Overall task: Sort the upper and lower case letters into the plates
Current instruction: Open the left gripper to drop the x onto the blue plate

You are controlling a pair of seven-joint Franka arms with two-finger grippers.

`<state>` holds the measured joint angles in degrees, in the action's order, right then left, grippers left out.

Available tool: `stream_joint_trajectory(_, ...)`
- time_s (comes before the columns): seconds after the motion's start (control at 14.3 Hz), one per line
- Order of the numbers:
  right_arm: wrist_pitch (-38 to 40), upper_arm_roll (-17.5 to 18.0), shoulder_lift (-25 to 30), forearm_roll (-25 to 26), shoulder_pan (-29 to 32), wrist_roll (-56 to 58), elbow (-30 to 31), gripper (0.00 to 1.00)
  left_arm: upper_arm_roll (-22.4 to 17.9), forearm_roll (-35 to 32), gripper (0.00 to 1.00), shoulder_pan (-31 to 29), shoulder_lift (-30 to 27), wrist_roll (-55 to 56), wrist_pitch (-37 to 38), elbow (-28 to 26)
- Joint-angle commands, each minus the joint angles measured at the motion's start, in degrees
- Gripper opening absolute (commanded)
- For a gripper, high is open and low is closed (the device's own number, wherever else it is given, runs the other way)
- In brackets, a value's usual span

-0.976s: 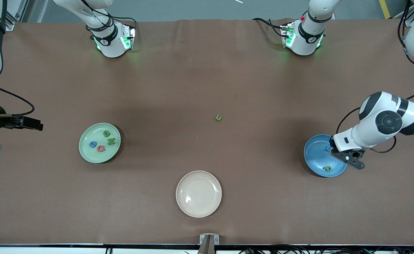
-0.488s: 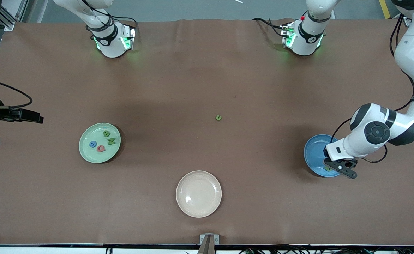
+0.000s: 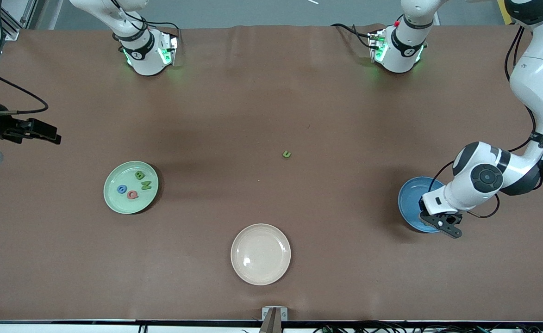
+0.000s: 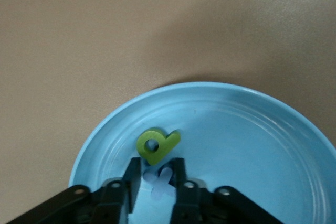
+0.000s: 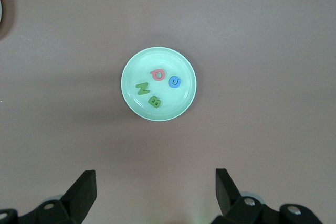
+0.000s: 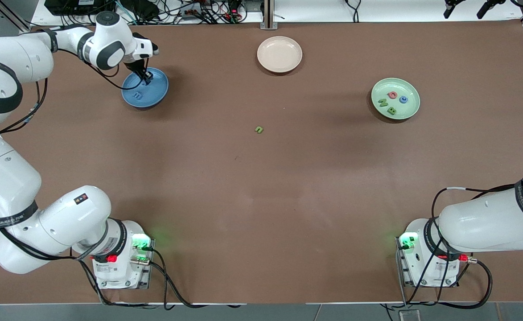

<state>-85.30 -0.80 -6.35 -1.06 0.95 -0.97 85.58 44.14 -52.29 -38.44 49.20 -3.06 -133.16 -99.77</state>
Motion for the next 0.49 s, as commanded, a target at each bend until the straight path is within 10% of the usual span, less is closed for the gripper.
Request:
stream_joint_trajectory(0.0,-1.71,-1.04,3.88,0.18,-0.95,-0.52,4.94,1.00,0.33,4.01,1.00,0.04,-1.99,-0.19,0.44,0.37)
stream_joint_trajectory(0.42,-1.80,-1.57,5.11,0.27,-0.95,-0.35,5.74,1.00,11.39,17.57,1.00,-1.90,-7.27,5.41,20.10,4.57)
